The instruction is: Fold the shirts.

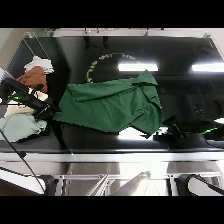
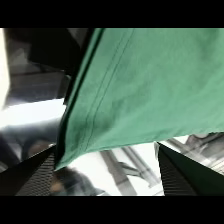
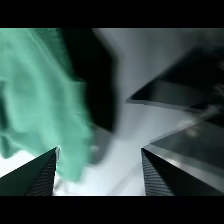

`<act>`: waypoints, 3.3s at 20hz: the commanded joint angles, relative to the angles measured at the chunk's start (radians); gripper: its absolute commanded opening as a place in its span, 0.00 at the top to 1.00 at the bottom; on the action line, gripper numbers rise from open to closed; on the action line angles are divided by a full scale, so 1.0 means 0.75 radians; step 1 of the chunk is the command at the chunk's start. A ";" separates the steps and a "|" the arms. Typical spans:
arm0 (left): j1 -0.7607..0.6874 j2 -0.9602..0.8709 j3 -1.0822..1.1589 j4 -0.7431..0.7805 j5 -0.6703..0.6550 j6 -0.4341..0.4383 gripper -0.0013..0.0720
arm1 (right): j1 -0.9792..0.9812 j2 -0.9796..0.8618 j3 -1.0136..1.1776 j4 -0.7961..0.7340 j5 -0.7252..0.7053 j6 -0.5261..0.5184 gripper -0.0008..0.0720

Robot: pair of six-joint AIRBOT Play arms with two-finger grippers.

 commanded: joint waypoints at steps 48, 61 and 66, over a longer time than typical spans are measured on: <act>-0.282 -0.160 0.665 -0.463 -0.166 0.188 0.95 | 0.335 -0.655 1.220 0.198 -0.207 -0.211 0.94; -0.194 0.056 0.125 -0.455 0.048 0.071 0.03 | -0.364 -0.600 1.212 -0.359 0.590 -0.045 0.28; -0.261 0.364 -0.416 -0.364 -0.168 0.092 0.03 | -0.436 -0.596 0.820 -0.417 0.388 -0.146 0.28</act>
